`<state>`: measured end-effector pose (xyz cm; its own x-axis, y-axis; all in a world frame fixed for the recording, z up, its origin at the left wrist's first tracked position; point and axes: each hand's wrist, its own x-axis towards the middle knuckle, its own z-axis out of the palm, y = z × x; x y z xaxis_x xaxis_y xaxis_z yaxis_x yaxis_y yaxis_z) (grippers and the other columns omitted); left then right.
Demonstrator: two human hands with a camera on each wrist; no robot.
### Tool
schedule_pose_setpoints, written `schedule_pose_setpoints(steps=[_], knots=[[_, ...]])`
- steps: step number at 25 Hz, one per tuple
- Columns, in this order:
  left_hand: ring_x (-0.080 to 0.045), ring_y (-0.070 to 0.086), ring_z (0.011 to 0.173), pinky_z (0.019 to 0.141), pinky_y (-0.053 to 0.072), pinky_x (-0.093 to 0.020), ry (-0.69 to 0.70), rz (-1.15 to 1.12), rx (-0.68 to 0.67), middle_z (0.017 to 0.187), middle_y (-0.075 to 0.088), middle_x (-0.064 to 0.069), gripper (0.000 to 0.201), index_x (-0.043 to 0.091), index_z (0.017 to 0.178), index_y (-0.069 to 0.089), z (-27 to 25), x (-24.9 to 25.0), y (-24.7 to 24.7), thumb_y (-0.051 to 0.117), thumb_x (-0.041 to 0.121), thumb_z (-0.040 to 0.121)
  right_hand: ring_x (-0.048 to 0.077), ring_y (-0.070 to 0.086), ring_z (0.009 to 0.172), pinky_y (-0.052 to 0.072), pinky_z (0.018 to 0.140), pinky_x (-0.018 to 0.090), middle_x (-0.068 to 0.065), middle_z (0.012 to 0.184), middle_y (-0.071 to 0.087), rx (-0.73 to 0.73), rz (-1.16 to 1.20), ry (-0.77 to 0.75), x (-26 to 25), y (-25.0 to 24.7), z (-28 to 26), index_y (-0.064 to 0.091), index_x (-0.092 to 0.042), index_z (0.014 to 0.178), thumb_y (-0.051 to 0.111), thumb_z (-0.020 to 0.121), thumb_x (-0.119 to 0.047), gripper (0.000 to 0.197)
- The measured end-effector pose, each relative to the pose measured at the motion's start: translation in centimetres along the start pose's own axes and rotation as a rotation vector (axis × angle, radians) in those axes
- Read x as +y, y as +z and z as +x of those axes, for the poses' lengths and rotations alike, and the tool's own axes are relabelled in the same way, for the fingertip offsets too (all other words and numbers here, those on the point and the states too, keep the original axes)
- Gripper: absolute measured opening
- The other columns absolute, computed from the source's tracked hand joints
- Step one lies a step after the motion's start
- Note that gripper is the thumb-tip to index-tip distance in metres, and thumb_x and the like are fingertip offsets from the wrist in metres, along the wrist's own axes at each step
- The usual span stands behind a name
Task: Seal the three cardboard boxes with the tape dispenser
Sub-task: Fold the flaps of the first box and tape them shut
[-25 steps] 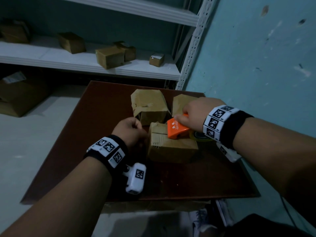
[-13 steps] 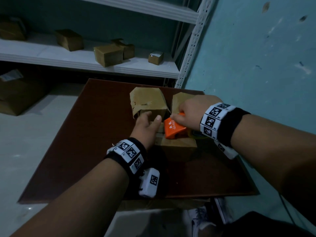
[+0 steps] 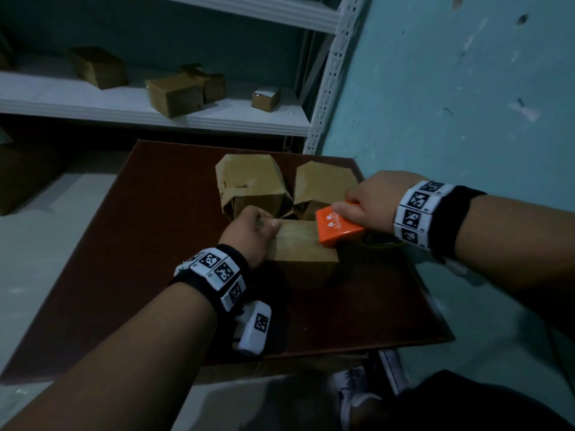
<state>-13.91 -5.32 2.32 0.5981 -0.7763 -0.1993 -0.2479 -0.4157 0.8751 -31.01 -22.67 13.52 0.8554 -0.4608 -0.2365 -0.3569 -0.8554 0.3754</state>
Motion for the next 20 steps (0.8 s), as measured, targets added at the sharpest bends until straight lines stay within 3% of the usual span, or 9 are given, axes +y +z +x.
schedule_pose_setpoints(steps=[3,4,7,10,16,20], knots=[[-0.021,0.061,0.099,0.087,0.056,-0.044,-0.017,-0.028,-0.009,0.114,0.061,0.001,0.020,0.028,0.117,0.058,0.1,-0.1,0.0,0.056,0.043,0.104,0.022,0.062,0.083,0.053,0.082,0.037,-0.004,0.084,0.062,0.025,0.005,0.048,3.0,1.3,-1.4,0.061,-0.030,0.096,0.018,0.099,-0.075,0.063],[-0.022,0.061,0.100,0.087,0.056,-0.045,-0.025,-0.045,-0.017,0.115,0.062,0.000,0.023,0.028,0.117,0.058,0.1,-0.2,0.1,0.058,0.046,0.103,0.022,0.062,0.084,0.053,0.081,0.037,-0.004,0.085,0.063,0.030,0.013,0.056,3.7,1.8,-1.7,0.062,-0.030,0.097,0.017,0.098,-0.076,0.064],[-0.020,0.062,0.098,0.074,0.053,-0.038,-0.032,-0.071,-0.026,0.112,0.061,0.003,0.041,0.029,0.116,0.057,-0.1,-0.1,0.3,0.070,0.059,0.091,0.020,0.062,0.083,0.053,0.080,0.038,-0.006,0.084,0.062,0.009,0.014,0.052,4.0,2.8,-1.8,0.060,-0.031,0.096,0.018,0.100,-0.075,0.061],[-0.019,0.060,0.100,0.076,0.054,-0.038,-0.050,-0.034,-0.042,0.111,0.058,0.008,0.050,0.031,0.117,0.055,0.0,0.0,0.3,0.081,0.056,0.082,0.021,0.060,0.082,0.050,0.076,0.037,-0.006,0.083,0.058,-0.013,0.025,0.040,3.5,4.0,-1.6,0.055,-0.033,0.095,0.020,0.103,-0.072,0.054],[-0.017,0.059,0.100,0.074,0.052,-0.035,-0.048,-0.032,-0.035,0.113,0.058,0.007,0.051,0.030,0.119,0.055,0.3,-0.1,0.3,0.083,0.052,0.082,0.018,0.058,0.078,0.049,0.077,0.037,-0.009,0.080,0.055,-0.013,0.133,0.001,4.3,5.6,-1.7,0.049,-0.035,0.092,0.019,0.103,-0.069,0.046],[-0.012,0.057,0.094,0.068,0.049,-0.032,-0.030,-0.021,-0.025,0.109,0.056,0.009,0.052,0.028,0.121,0.055,0.2,-0.1,0.3,0.081,0.052,0.083,0.019,0.061,0.078,0.050,0.075,0.036,-0.005,0.083,0.060,-0.004,0.059,0.000,5.4,5.7,-2.3,0.055,-0.031,0.100,0.016,0.101,-0.070,0.055]])
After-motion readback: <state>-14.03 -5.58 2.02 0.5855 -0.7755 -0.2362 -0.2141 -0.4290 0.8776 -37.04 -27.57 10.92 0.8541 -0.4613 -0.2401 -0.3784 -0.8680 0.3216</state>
